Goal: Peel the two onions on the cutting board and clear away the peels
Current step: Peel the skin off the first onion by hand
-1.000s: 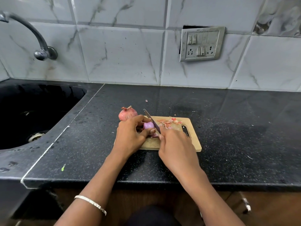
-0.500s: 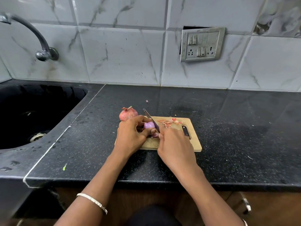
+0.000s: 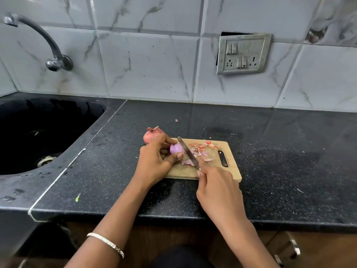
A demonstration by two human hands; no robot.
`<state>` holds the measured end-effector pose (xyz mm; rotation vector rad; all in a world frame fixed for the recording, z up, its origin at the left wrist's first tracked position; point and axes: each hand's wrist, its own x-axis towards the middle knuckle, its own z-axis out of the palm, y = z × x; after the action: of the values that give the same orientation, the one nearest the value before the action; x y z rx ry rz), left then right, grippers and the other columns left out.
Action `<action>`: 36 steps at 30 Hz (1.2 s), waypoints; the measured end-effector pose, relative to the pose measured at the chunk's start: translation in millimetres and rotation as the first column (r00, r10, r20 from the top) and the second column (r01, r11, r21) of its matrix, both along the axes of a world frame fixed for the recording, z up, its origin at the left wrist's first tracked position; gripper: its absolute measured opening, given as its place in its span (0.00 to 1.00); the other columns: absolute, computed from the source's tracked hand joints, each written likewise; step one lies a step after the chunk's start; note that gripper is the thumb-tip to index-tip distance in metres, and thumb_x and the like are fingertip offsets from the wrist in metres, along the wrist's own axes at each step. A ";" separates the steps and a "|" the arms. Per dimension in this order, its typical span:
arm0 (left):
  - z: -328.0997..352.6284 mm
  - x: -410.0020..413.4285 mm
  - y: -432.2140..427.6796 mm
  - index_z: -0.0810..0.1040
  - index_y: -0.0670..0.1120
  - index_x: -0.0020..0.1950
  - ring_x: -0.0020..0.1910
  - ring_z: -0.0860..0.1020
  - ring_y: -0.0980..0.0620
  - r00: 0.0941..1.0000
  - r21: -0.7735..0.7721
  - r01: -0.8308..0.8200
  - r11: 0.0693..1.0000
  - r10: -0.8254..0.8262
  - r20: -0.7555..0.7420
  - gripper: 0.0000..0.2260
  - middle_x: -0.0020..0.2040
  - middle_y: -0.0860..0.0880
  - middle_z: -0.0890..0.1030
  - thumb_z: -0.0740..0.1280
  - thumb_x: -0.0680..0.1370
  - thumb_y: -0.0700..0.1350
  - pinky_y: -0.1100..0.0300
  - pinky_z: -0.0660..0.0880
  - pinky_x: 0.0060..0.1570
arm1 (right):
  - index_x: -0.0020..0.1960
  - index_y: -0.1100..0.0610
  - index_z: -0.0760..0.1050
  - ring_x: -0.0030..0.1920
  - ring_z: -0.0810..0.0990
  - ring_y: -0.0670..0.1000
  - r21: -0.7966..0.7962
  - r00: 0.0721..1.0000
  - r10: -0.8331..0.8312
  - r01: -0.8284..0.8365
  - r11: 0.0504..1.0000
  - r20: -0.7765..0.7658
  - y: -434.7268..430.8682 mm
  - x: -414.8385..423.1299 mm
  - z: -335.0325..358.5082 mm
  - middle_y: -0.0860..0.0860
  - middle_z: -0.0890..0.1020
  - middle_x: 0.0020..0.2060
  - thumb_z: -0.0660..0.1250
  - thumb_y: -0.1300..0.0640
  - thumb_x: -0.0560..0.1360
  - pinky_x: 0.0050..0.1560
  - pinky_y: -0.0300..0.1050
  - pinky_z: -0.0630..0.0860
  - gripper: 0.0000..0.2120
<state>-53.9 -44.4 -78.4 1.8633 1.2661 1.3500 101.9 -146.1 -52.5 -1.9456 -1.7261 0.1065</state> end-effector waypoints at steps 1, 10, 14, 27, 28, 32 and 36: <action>-0.5 -0.6 -0.1 0.79 0.48 0.53 0.47 0.84 0.60 1.000 0.004 0.014 1.000 -0.014 0.008 0.14 0.47 0.56 0.85 0.80 0.71 0.39 0.58 0.81 0.53 | 0.76 0.43 0.66 0.55 0.81 0.55 0.012 1.000 -0.006 0.006 1.000 -0.006 -1.1 1.0 0.3 0.49 0.82 0.55 0.56 0.50 0.84 0.41 0.47 0.69 0.21; 2.0 -2.4 -1.9 0.79 0.53 0.68 0.58 0.79 0.53 0.988 0.145 0.124 0.982 -0.108 -0.114 0.19 0.57 0.55 0.80 0.72 0.77 0.47 0.52 0.77 0.62 | 0.67 0.46 0.77 0.48 0.80 0.56 0.082 0.985 -0.153 0.147 0.986 0.082 30.8 34.7 22.7 0.50 0.82 0.48 0.61 0.53 0.83 0.36 0.44 0.68 0.14; 2.3 1.4 -2.9 0.80 0.50 0.60 0.54 0.82 0.56 0.996 0.097 0.086 0.992 -0.084 -0.030 0.14 0.55 0.57 0.82 0.71 0.78 0.54 0.53 0.80 0.56 | 0.63 0.44 0.80 0.51 0.82 0.58 0.103 0.979 -0.175 0.164 0.981 0.103 50.2 54.7 14.4 0.51 0.84 0.48 0.63 0.53 0.81 0.40 0.46 0.67 0.13; 24.3 3.4 -16.6 0.73 0.29 0.59 0.44 0.87 0.39 0.806 -0.268 0.344 0.900 -0.137 0.575 0.27 0.43 0.35 0.86 0.64 0.80 0.56 0.47 0.85 0.45 | 0.58 0.53 0.84 0.49 0.78 0.56 0.249 0.952 -0.214 0.158 0.956 0.218 53.7 60.1 -9.5 0.52 0.82 0.48 0.68 0.55 0.78 0.47 0.52 0.74 0.11; 24.5 3.6 -16.8 0.73 0.28 0.59 0.44 0.87 0.39 0.791 -0.275 0.357 0.893 -0.132 0.598 0.27 0.44 0.35 0.85 0.64 0.81 0.55 0.50 0.85 0.43 | 0.57 0.53 0.84 0.49 0.78 0.56 0.284 0.961 -0.195 0.135 0.949 0.194 52.5 57.6 -9.1 0.51 0.82 0.48 0.68 0.54 0.78 0.48 0.53 0.73 0.11; 25.6 4.9 -17.4 0.71 0.28 0.59 0.44 0.87 0.39 0.750 -0.277 0.384 0.881 -0.123 0.649 0.27 0.45 0.34 0.85 0.66 0.80 0.54 0.54 0.85 0.40 | 0.56 0.51 0.85 0.50 0.81 0.48 0.435 0.941 0.250 -0.131 0.891 -0.229 46.8 31.7 2.6 0.44 0.84 0.48 0.72 0.51 0.77 0.50 0.48 0.78 0.09; 24.1 5.9 -17.9 0.73 0.29 0.58 0.45 0.86 0.39 0.756 -0.261 0.383 0.886 -0.139 0.640 0.25 0.48 0.33 0.84 0.65 0.81 0.53 0.52 0.84 0.42 | 0.56 0.52 0.84 0.48 0.83 0.45 0.497 0.773 0.500 -0.280 0.821 -0.391 53.0 -0.5 9.0 0.42 0.83 0.46 0.77 0.49 0.73 0.48 0.36 0.78 0.13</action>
<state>-48.0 -62.3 -54.2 1.1388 0.8026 1.2810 101.3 -93.1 -43.5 -1.0850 -1.6023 0.3471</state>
